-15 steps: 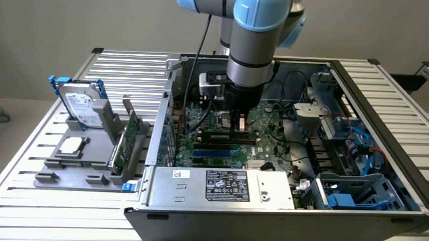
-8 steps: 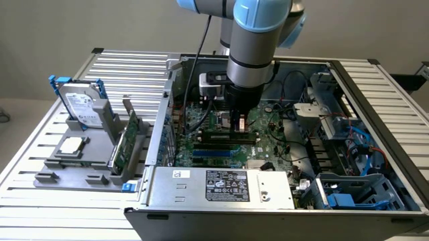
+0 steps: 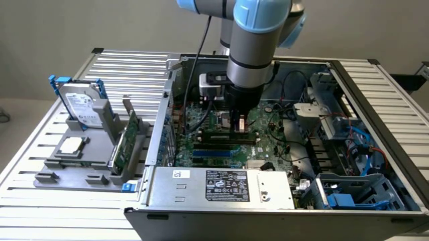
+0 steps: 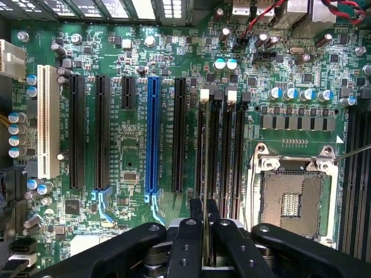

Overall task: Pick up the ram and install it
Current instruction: 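Insert the ram into the slot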

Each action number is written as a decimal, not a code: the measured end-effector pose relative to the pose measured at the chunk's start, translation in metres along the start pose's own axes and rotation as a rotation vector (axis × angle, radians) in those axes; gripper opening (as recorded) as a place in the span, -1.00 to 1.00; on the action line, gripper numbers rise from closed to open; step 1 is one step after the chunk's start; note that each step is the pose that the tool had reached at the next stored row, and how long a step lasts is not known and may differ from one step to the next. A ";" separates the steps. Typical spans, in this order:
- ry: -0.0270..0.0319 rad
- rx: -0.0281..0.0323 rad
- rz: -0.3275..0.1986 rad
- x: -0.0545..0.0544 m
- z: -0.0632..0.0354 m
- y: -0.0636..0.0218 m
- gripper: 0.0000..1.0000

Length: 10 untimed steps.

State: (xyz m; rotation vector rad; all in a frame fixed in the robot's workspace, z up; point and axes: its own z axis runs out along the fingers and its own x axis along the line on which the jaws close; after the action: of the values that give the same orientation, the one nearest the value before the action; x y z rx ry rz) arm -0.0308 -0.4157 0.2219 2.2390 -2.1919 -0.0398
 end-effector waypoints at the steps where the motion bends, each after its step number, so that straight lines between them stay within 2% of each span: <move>1: 0.0002 -0.0001 0.000 0.000 0.0002 0.0000 -0.72; 6: -0.0010 -0.0024 0.000 0.000 -0.0001 -0.0001 -0.69; 7: -0.0014 -0.0043 0.000 0.000 -0.0014 -0.0001 -0.56; 8: -0.0015 -0.0068 0.000 0.000 -0.0030 -0.0001 -0.56; 10: -0.0017 -0.0113 0.000 0.000 -0.0067 0.0001 -0.33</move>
State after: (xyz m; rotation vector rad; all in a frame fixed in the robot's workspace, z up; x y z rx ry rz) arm -0.0307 -0.4157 0.2286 2.2338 -2.1870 -0.0540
